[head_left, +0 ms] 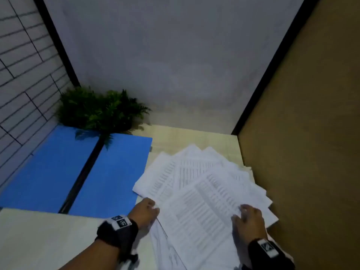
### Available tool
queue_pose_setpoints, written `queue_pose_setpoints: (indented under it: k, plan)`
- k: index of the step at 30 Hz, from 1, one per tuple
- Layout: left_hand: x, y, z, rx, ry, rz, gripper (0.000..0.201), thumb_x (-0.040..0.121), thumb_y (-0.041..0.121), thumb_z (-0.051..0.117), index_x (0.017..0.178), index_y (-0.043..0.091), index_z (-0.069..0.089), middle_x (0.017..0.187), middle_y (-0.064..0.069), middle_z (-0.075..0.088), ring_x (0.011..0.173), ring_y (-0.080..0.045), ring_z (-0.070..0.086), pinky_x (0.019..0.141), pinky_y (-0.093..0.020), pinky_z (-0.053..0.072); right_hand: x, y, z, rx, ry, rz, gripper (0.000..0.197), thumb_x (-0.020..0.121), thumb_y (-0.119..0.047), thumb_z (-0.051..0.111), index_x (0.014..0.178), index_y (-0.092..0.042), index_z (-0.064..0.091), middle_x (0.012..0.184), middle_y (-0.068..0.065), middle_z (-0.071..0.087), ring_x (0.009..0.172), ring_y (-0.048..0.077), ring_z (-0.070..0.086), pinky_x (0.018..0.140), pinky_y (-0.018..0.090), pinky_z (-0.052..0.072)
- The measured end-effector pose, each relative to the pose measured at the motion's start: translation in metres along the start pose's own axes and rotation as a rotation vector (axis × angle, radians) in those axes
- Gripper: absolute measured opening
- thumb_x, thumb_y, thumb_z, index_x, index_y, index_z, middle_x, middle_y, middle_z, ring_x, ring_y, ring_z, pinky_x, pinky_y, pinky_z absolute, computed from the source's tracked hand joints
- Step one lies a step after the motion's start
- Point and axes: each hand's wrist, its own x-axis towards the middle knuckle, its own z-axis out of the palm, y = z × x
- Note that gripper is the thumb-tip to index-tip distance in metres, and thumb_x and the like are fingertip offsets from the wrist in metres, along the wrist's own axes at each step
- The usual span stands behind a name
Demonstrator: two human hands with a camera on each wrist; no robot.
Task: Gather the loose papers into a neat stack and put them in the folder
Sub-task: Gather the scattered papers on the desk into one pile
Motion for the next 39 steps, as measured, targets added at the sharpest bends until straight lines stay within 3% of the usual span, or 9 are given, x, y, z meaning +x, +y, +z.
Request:
queue_pose_setpoints:
  k: [3, 7, 13, 16, 20, 25, 31, 35, 39]
  plan:
    - [-0.002, 0.005, 0.028, -0.128, 0.059, -0.013, 0.034, 0.090, 0.028, 0.065, 0.117, 0.018, 0.046, 0.102, -0.009, 0.062, 0.080, -0.022, 0.060, 0.061, -0.025, 0.046, 0.007, 0.000, 0.008, 0.136, 0.058, 0.221, 0.075, 0.081, -0.041, 0.072, 0.140, -0.009, 0.041, 0.138, 0.021, 0.042, 0.126, 0.041, 0.042, 0.103, 0.047, 0.039]
    - [-0.020, 0.016, 0.053, -0.219, 0.166, 0.067, 0.011, 0.090, 0.025, 0.061, 0.085, 0.015, 0.058, 0.087, -0.006, 0.065, 0.083, -0.026, 0.063, 0.074, -0.033, 0.053, 0.004, 0.002, 0.022, 0.453, 0.079, 0.317, 0.087, 0.076, -0.032, 0.080, 0.143, -0.004, 0.032, 0.143, 0.019, 0.040, 0.128, 0.038, 0.046, 0.107, 0.045, 0.040]
    - [-0.039, 0.028, 0.060, 0.271, -0.316, -0.022, 0.029, 0.077, 0.037, 0.077, 0.081, 0.012, 0.061, 0.072, 0.001, 0.059, 0.074, -0.021, 0.060, 0.063, -0.027, 0.050, -0.007, 0.004, 0.029, 0.542, 0.172, 0.250, 0.050, 0.083, -0.034, 0.070, 0.126, -0.018, 0.051, 0.120, 0.011, 0.050, 0.106, 0.035, 0.058, 0.093, 0.047, 0.051]
    - [-0.035, 0.034, 0.055, 0.449, -0.018, 0.007, 0.045, 0.077, 0.055, 0.071, 0.086, 0.015, 0.054, 0.085, -0.001, 0.057, 0.082, -0.019, 0.057, 0.063, -0.027, 0.042, -0.005, 0.009, 0.026, 0.533, 0.163, 0.180, 0.053, 0.089, -0.022, 0.065, 0.138, -0.024, 0.045, 0.129, 0.013, 0.047, 0.116, 0.034, 0.055, 0.101, 0.048, 0.047]
    - [-0.013, 0.043, 0.059, 0.067, 0.172, -0.008, 0.084, 0.081, 0.051, 0.070, 0.144, 0.007, 0.036, 0.142, -0.013, 0.044, 0.128, -0.029, 0.049, 0.102, -0.035, 0.043, -0.004, 0.006, 0.024, 0.419, 0.113, 0.152, 0.054, 0.096, -0.030, 0.055, 0.146, -0.027, 0.037, 0.137, 0.014, 0.042, 0.125, 0.034, 0.048, 0.107, 0.043, 0.041]
    - [-0.004, 0.054, 0.091, 0.149, 0.019, -0.024, 0.054, 0.090, 0.037, 0.064, 0.132, 0.008, 0.045, 0.128, -0.008, 0.055, 0.117, -0.029, 0.055, 0.092, -0.027, 0.043, -0.003, 0.004, 0.031, 0.456, 0.073, 0.144, 0.038, 0.099, -0.038, 0.043, 0.125, -0.012, 0.054, 0.121, 0.013, 0.058, 0.112, 0.031, 0.055, 0.100, 0.040, 0.043]
    - [-0.004, 0.047, 0.082, -0.061, 0.375, -0.176, 0.047, 0.103, 0.025, 0.039, 0.143, 0.000, 0.038, 0.149, -0.017, 0.042, 0.135, -0.034, 0.042, 0.108, -0.035, 0.033, -0.007, 0.017, 0.017, 0.612, 0.205, 0.236, 0.038, 0.095, -0.013, 0.056, 0.061, -0.011, 0.040, 0.065, 0.002, 0.046, 0.074, 0.019, 0.042, 0.065, 0.025, 0.035]
    - [0.007, 0.045, 0.060, -0.134, 0.480, -0.262, 0.059, 0.098, 0.032, 0.048, 0.146, 0.000, 0.034, 0.149, -0.021, 0.040, 0.133, -0.039, 0.044, 0.107, -0.044, 0.038, -0.009, 0.024, 0.018, 0.545, 0.132, 0.239, 0.018, 0.096, -0.007, 0.050, 0.086, 0.006, 0.056, 0.088, 0.011, 0.058, 0.084, 0.021, 0.052, 0.085, 0.028, 0.042]
    - [0.029, 0.062, 0.048, -0.335, 0.494, -0.265, 0.083, 0.086, 0.026, 0.071, 0.149, 0.000, 0.024, 0.152, -0.020, 0.035, 0.136, -0.037, 0.042, 0.110, -0.046, 0.039, -0.008, 0.028, 0.024, 0.407, 0.032, 0.194, 0.023, 0.095, -0.007, 0.050, 0.073, -0.004, 0.044, 0.075, 0.013, 0.047, 0.074, 0.021, 0.047, 0.069, 0.026, 0.036]
